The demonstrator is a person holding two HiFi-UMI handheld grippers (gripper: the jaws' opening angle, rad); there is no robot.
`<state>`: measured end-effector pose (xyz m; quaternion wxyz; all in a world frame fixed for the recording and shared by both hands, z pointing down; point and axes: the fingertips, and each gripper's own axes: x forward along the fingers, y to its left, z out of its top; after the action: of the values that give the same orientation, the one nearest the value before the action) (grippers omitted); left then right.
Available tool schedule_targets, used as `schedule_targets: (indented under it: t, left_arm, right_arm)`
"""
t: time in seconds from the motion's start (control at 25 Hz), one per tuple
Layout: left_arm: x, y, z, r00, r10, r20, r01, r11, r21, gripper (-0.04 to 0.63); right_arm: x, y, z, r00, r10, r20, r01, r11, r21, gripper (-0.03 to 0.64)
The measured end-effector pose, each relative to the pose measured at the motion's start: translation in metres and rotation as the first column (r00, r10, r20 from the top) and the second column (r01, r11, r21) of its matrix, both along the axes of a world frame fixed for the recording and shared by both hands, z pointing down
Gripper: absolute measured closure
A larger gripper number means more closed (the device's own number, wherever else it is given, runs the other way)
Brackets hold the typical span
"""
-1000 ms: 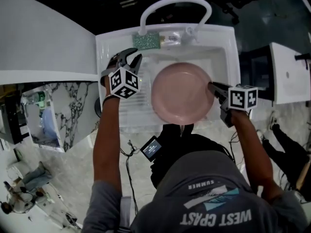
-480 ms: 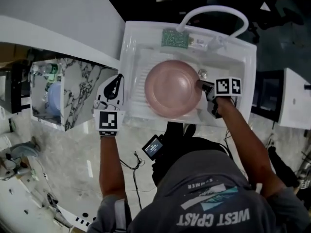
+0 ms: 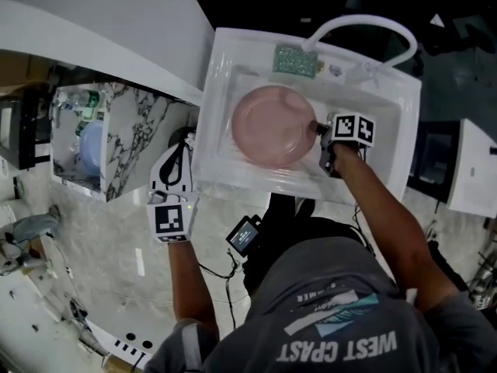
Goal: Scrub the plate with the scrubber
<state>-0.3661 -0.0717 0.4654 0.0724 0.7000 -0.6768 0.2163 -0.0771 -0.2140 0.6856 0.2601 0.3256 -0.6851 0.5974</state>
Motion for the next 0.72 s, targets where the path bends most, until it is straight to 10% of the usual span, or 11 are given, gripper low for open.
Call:
schedule_targets:
  t: [0.72]
  left_arm:
    - [-0.01,0.022,-0.005,0.999,-0.034,0.011,0.034,0.999,0.017,0.594]
  right_arm:
    - [-0.03,-0.025,0.013,0.993,0.095,0.067,-0.097,0.995,0.021,0.52]
